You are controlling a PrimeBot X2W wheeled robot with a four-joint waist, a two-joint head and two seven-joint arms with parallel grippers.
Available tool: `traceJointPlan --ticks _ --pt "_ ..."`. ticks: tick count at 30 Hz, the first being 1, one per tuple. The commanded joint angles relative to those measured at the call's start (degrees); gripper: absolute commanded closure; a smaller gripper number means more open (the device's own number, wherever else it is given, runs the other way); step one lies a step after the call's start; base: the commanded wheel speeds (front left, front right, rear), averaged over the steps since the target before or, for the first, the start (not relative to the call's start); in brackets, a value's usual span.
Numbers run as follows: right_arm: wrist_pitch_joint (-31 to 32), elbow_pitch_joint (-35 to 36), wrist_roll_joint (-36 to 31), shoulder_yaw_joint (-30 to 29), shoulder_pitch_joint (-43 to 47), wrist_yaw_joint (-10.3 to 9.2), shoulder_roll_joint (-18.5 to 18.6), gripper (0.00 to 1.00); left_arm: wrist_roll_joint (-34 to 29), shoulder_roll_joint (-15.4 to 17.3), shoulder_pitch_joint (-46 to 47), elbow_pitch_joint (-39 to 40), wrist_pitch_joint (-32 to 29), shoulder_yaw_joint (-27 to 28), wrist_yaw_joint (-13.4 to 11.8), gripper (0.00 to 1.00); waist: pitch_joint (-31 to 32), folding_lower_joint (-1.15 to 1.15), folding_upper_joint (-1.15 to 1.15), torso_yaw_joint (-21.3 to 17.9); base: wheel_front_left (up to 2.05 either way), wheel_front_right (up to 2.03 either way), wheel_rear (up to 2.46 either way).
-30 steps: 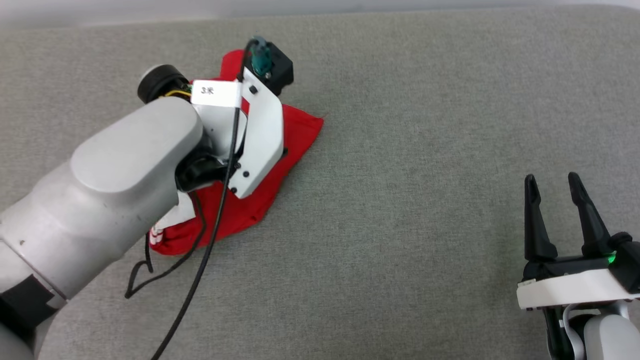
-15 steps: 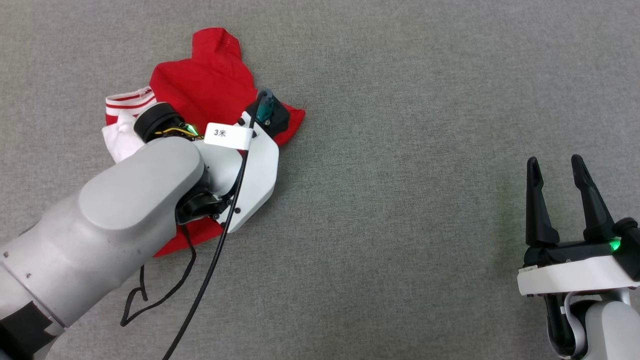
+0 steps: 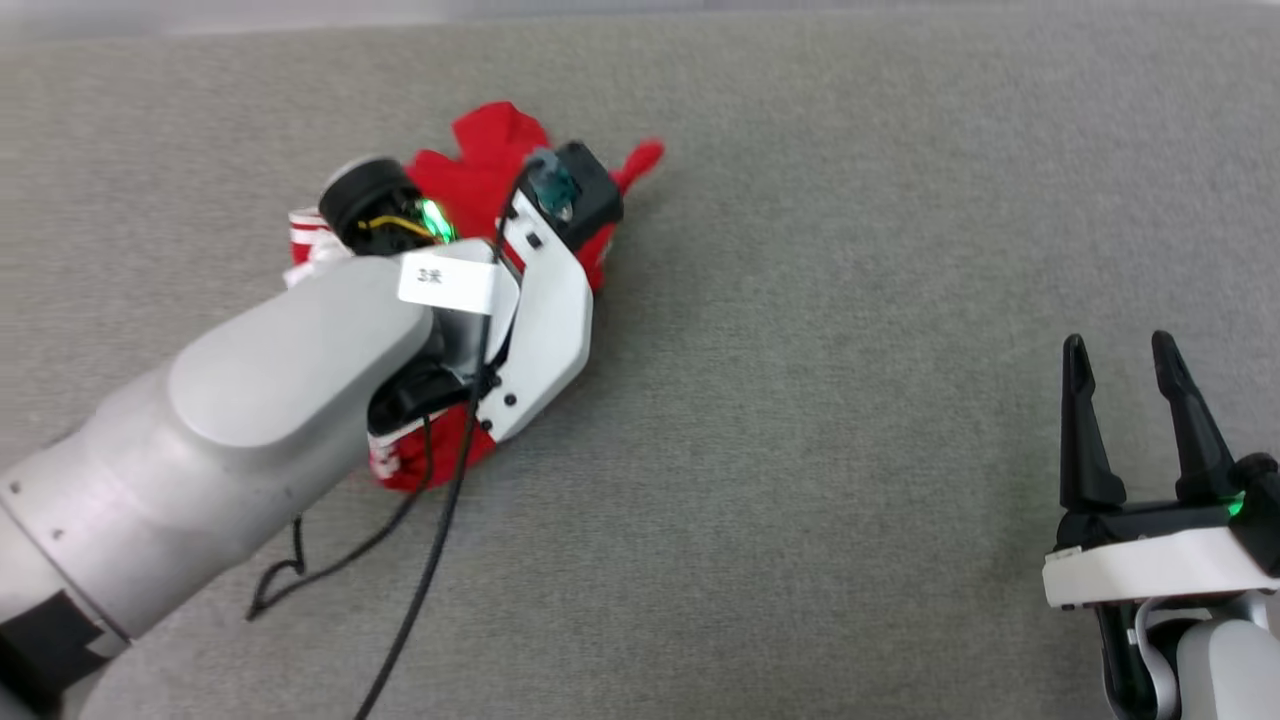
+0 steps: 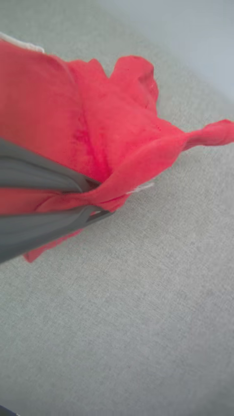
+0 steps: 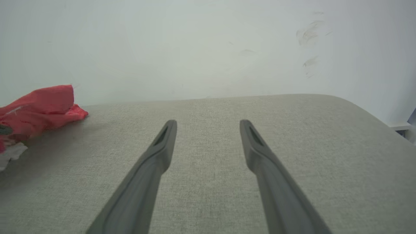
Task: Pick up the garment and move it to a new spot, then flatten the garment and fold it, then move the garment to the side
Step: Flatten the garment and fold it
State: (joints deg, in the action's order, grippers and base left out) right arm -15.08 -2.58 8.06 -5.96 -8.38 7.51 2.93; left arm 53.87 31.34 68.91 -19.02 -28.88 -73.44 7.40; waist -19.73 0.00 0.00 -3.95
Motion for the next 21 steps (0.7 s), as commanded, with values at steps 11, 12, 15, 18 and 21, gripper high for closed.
traceJointPlan --ticks 11,12,15,18,21 --pt "-0.13 -0.17 -0.96 -0.36 3.83 -0.04 -0.09 0.0 1.49 8.14 2.81 5.7 10.9 1.55 -0.01 1.0 6.46 0.0 0.0 5.0 0.0 0.0 0.0" --pt "-0.13 -0.24 -1.0 -0.36 4.13 -0.05 -0.1 0.0 1.39 8.97 2.67 6.18 11.2 1.75 -0.06 1.0 6.84 0.0 0.0 5.21 0.0 0.0 0.0" --pt "-0.13 -0.46 -0.96 -0.27 4.81 -0.04 -0.09 0.0 1.71 10.57 1.8 7.7 11.63 2.1 -0.65 1.0 8.02 0.0 0.0 5.61 0.0 0.0 0.0" --pt "-0.13 -0.6 -0.76 0.12 5.14 -0.05 -0.09 0.0 1.84 11.52 1.26 9.2 11.48 2.12 -1.4 1.0 9.0 0.0 0.0 5.54 0.0 0.0 0.0" --pt "-0.13 -0.54 -0.53 0.57 5.24 -0.05 -0.09 0.0 1.81 11.4 0.4 10.64 11.17 1.88 -1.84 1.0 9.63 0.0 0.0 4.93 0.0 0.0 0.0"
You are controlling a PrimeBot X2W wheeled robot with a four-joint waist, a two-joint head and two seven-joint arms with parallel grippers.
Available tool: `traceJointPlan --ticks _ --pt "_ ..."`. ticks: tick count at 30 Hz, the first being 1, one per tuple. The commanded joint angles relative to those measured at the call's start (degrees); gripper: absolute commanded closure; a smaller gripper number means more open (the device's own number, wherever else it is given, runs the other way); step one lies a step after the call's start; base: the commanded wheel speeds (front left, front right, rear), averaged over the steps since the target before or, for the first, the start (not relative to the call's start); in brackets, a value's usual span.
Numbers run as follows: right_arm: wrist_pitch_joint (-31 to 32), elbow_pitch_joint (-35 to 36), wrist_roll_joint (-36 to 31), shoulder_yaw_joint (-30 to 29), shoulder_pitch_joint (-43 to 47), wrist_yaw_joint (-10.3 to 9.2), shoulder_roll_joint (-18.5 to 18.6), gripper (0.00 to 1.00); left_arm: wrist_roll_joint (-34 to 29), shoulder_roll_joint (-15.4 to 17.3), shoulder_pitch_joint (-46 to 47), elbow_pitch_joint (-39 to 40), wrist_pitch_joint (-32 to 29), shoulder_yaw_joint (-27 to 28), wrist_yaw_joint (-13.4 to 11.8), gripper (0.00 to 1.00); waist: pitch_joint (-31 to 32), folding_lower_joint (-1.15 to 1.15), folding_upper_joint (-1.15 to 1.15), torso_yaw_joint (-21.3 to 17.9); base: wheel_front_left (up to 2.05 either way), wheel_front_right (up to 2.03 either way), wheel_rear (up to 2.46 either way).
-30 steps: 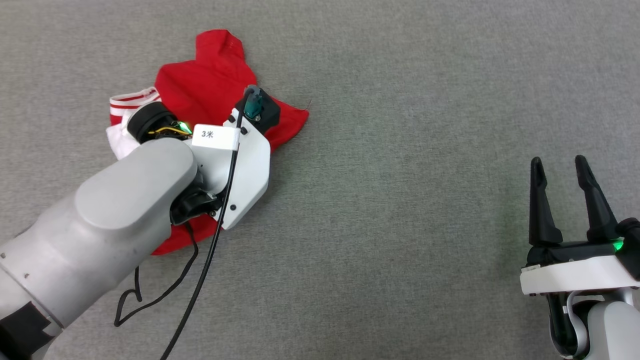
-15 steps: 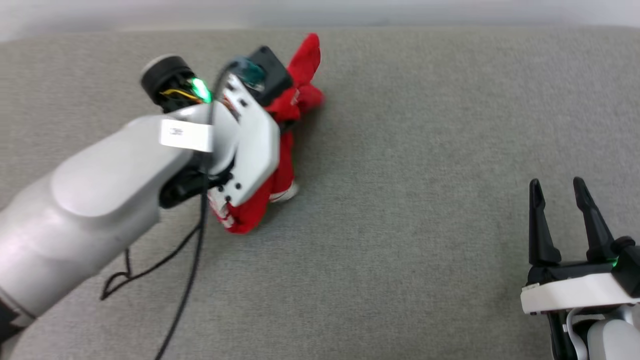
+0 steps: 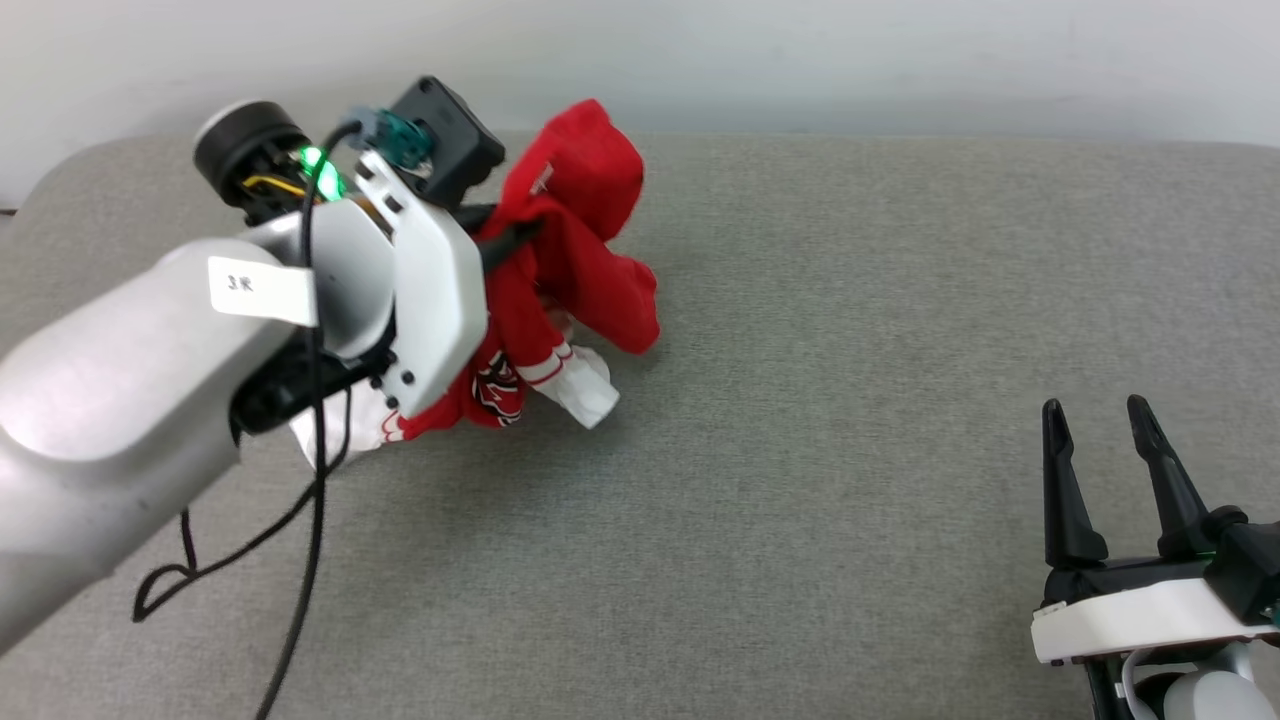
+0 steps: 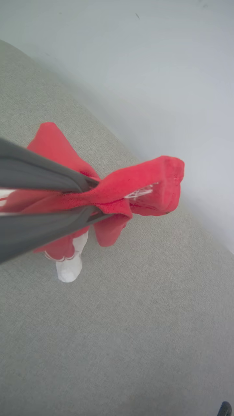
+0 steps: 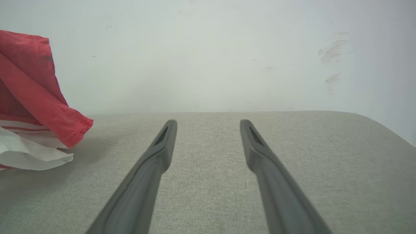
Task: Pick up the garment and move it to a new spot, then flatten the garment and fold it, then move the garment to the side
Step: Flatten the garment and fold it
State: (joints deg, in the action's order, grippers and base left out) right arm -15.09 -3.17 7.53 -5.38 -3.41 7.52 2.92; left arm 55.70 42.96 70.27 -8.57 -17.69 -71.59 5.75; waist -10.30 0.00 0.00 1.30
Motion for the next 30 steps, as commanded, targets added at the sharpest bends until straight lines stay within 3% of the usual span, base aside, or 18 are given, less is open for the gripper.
traceJointPlan --ticks 1,8,15,19,25,30 --pt "-0.12 0.1 0.08 0.1 0.23 -0.05 -0.08 0.0 -0.13 -0.57 -1.21 0.63 -0.22 -0.11 -0.18 1.0 0.28 0.0 0.0 -0.62 0.0 0.0 0.0" --pt "-0.11 0.47 0.54 0.45 -0.71 -0.05 -0.09 0.0 -1.86 -6.64 -3.56 0.52 -1.16 -1.17 0.54 1.0 -1.0 0.0 0.0 -3.8 0.0 0.0 0.0" --pt "-0.12 0.83 1.4 0.29 -2.54 -0.05 -0.09 0.0 -6.61 -17.14 -5.86 -4.68 -2.56 -1.7 1.6 1.0 -4.3 0.0 0.0 -7.54 0.0 0.0 0.0" --pt "-0.12 0.99 1.93 0.51 -3.41 -0.06 -0.09 0.0 -11.51 -22.92 -10.09 -4.63 -6.41 -1.73 1.61 1.0 -6.26 0.0 0.0 -9.39 0.0 0.0 0.0" --pt "-0.12 1.06 2.44 0.27 -4.56 -0.05 -0.09 0.0 -15.45 -26.84 -17.73 -2.92 -12.28 -1.75 1.63 1.0 -8.35 0.0 0.0 -10.91 0.0 0.0 0.0" --pt "-0.12 1.08 2.35 -0.06 -5.04 -0.05 -0.09 0.0 -17.12 -27.58 -21.94 -1.24 -16.29 -1.73 1.64 1.0 -9.35 0.0 0.0 -10.59 0.0 0.0 0.0"
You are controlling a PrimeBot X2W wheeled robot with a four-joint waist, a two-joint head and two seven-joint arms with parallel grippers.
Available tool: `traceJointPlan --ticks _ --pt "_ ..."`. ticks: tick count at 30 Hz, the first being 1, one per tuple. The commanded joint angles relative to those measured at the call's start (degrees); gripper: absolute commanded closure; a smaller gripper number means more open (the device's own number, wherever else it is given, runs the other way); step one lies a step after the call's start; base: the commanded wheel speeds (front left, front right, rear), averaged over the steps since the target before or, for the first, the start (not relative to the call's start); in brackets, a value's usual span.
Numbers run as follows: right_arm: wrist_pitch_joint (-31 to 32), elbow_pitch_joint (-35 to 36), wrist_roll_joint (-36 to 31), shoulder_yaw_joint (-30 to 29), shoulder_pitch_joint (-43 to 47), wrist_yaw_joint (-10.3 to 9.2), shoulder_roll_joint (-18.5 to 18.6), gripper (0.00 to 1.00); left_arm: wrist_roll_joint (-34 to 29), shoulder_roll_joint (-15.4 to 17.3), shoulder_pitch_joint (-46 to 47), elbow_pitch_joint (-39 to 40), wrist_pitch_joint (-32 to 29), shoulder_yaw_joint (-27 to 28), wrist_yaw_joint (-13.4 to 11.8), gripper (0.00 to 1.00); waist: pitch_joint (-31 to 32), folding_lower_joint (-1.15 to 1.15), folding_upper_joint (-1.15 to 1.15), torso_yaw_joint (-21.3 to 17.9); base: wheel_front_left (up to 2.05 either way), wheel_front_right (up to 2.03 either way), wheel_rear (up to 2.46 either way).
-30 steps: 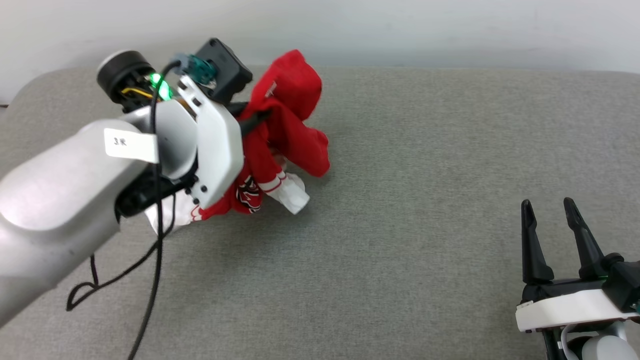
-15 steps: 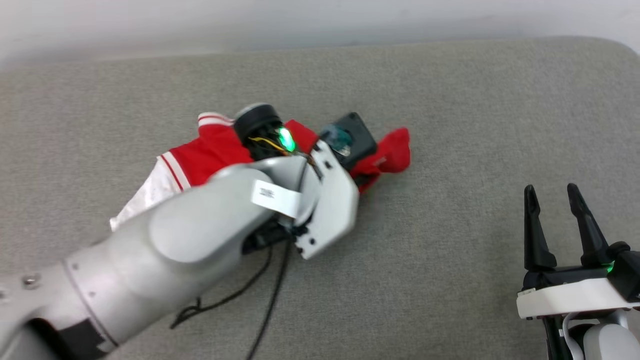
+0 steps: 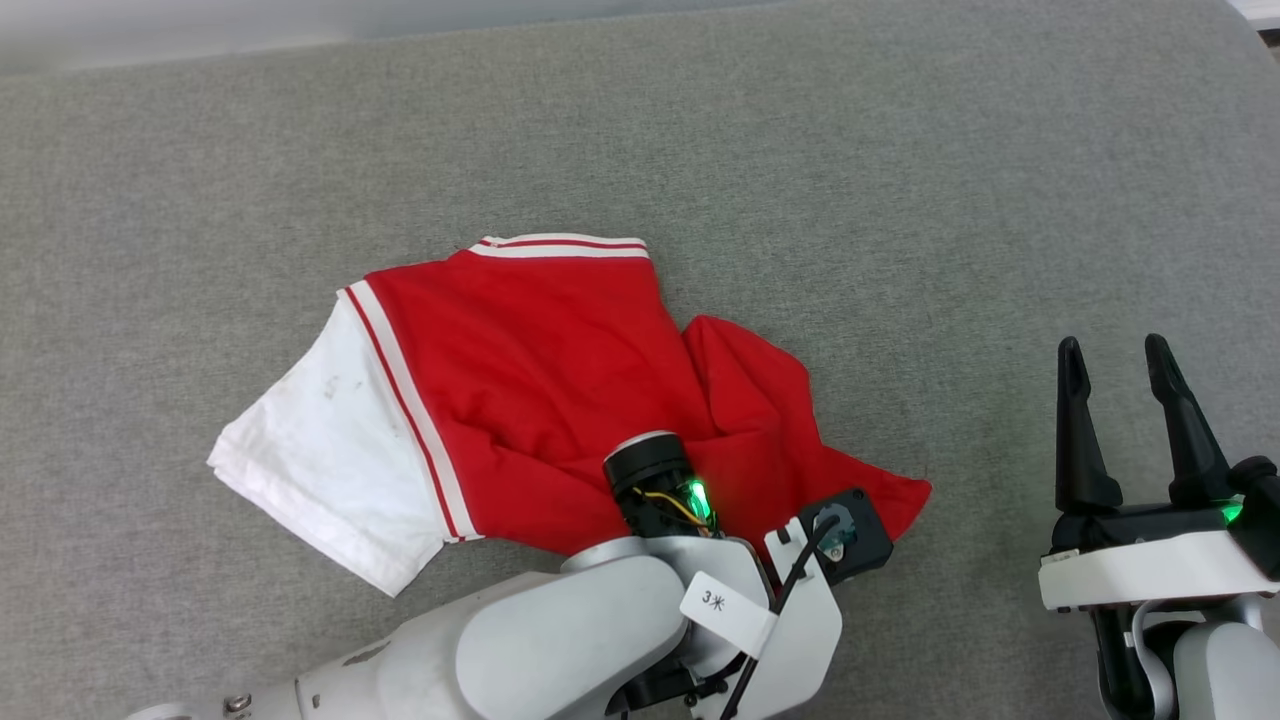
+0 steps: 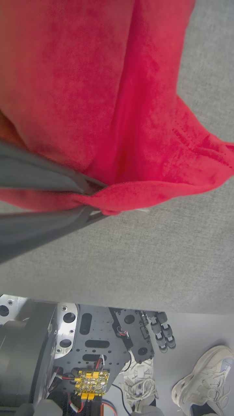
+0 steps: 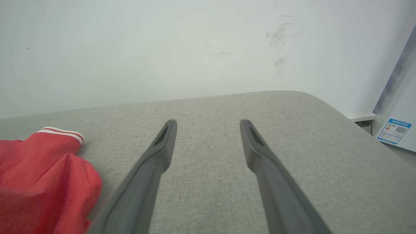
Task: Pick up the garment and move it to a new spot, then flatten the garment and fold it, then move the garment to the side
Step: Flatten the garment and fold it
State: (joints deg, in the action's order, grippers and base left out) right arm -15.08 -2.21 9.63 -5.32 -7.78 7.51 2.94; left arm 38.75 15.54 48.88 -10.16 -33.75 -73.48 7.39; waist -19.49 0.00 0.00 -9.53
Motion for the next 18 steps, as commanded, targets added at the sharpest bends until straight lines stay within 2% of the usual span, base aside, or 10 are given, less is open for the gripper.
traceJointPlan --ticks 1,5,6,7,8,11,15,18 --pt "-0.13 0.06 0.11 -0.11 -0.83 -0.04 -0.11 0.0 -0.07 -0.23 -0.86 0.47 -0.58 0.16 0.0 1.0 -0.2 0.0 0.0 0.46 0.0 0.0 0.0" --pt "-0.13 -0.15 -0.34 -0.16 -0.86 -0.04 -0.11 0.0 -0.61 -0.38 -0.68 0.57 -0.22 0.14 0.0 1.0 0.2 0.0 0.0 1.39 0.0 0.0 0.0" --pt "-0.12 -0.21 -0.47 -0.18 -0.76 -0.05 -0.11 0.0 -0.87 -0.49 -0.31 0.54 0.27 0.15 0.0 0.84 0.49 0.0 0.0 1.74 0.0 0.0 0.0" --pt "-0.13 -0.28 -0.53 -0.27 -0.64 -0.05 -0.1 0.0 -1.77 -0.71 0.38 0.83 1.39 0.17 -0.01 0.08 0.83 0.0 0.0 2.09 0.0 0.0 0.0" --pt "-0.13 -0.34 -0.73 -0.35 -0.44 -0.05 -0.1 0.0 -1.77 -0.93 0.81 0.64 2.99 0.16 0.0 0.0 1.26 0.0 0.0 2.51 0.0 0.0 0.0" --pt "-0.13 -0.5 -1.11 -0.49 0.56 -0.04 -0.11 0.0 -2.31 -1.58 1.43 0.56 8.76 0.13 0.0 0.0 2.95 0.0 0.0 3.77 0.0 0.0 0.0" --pt "-0.13 -0.64 -1.71 -1.01 2.06 -0.04 -0.11 0.0 -1.55 -2.22 2.75 -1.33 19.39 0.13 0.0 0.0 5.72 0.0 0.0 5.66 0.0 0.0 0.0" --pt "-0.13 -0.68 -2.13 -1.28 3.44 -0.05 -0.1 0.0 -2.32 -2.04 3.08 -3.9 26.88 2.02 -0.58 0.0 7.74 0.0 0.0 7.1 0.0 0.0 0.0"
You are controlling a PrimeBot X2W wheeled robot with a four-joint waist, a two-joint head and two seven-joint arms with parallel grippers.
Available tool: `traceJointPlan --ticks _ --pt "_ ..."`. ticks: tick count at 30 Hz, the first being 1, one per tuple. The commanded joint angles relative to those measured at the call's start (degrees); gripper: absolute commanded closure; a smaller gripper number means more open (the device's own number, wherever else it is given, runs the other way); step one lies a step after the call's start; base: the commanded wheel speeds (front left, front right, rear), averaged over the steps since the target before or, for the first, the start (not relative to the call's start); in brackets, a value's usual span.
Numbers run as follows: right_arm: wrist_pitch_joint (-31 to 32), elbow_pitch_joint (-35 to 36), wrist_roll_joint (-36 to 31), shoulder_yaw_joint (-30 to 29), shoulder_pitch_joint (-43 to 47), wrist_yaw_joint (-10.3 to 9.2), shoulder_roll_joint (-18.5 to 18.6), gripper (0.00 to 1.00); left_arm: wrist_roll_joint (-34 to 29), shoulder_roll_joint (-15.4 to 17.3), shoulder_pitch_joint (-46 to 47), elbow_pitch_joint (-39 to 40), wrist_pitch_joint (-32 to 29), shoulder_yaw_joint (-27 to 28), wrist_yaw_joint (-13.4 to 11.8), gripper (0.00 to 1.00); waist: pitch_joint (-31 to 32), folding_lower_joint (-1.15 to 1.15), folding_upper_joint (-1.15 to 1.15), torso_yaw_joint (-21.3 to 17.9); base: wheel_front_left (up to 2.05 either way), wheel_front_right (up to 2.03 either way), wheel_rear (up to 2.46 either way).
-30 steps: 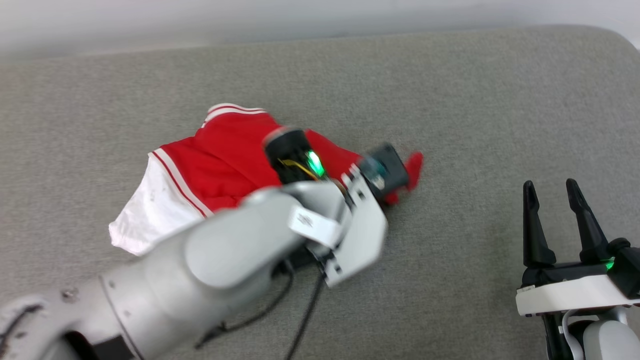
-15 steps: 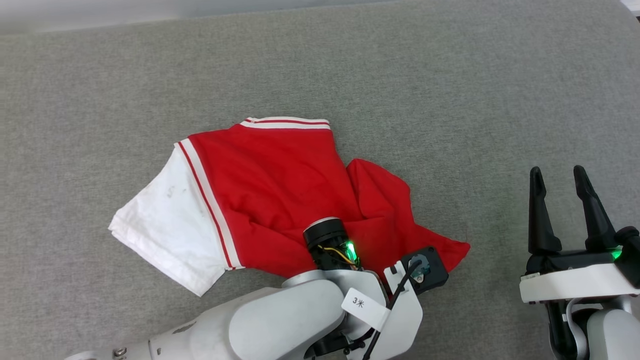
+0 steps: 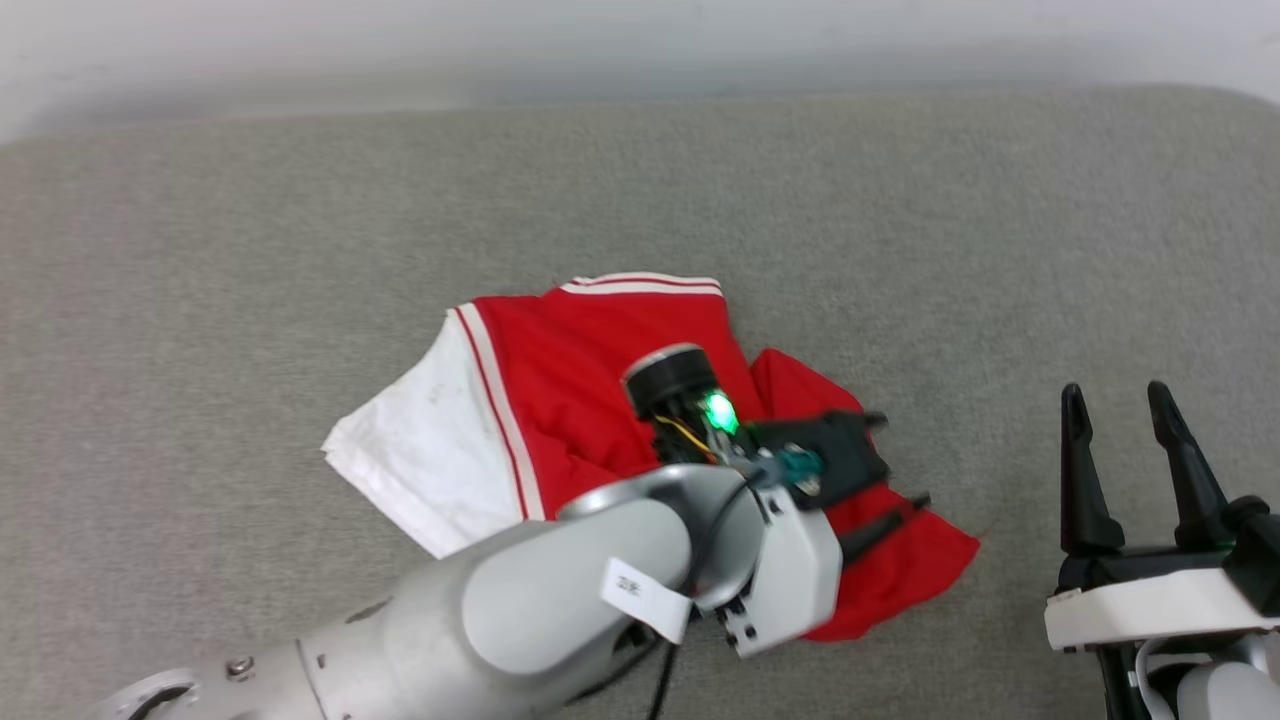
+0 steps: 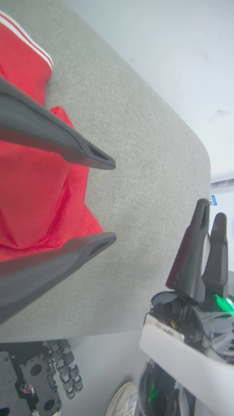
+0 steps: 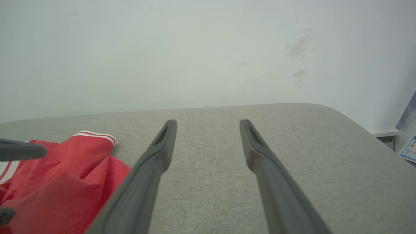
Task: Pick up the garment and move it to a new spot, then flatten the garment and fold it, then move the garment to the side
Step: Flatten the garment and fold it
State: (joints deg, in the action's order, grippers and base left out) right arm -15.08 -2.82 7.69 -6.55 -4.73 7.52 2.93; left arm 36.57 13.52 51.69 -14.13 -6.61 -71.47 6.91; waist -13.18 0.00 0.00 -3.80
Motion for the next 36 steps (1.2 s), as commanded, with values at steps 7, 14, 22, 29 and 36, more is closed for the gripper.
traceJointPlan --ticks 7,14,22,29,36 --pt "-0.13 -0.21 -0.61 -0.19 3.22 -0.05 -0.1 0.0 -2.11 2.76 -3.53 -2.79 11.29 5.27 -7.68 0.0 5.31 0.0 0.0 4.09 0.0 0.0 0.0" --pt "-0.13 -0.23 -0.59 -0.26 5.15 -0.06 -0.1 0.0 -0.88 8.44 -7.43 -2.9 16.23 9.62 -12.66 0.0 7.85 0.0 0.0 6.05 0.0 0.0 0.0" --pt "-0.13 0.01 -0.43 0.09 5.74 -0.06 -0.09 0.0 2.19 15.92 -5.87 -0.72 16.08 14.53 -12.88 0.0 8.42 0.0 0.0 6.63 0.0 0.0 0.0" --pt "-0.13 0.4 -0.62 -0.22 4.91 -0.06 -0.09 0.0 8.35 23.04 -1.93 1.57 6.8 17.12 -7.64 0.0 6.74 0.0 0.0 6.21 0.0 0.0 0.0" --pt "-0.13 0.62 -0.78 -0.11 3.35 -0.05 -0.1 0.0 15.36 27.71 2.12 -0.19 -9.1 15.93 -2.51 0.0 4.24 0.0 0.0 5.37 0.0 0.0 0.0"
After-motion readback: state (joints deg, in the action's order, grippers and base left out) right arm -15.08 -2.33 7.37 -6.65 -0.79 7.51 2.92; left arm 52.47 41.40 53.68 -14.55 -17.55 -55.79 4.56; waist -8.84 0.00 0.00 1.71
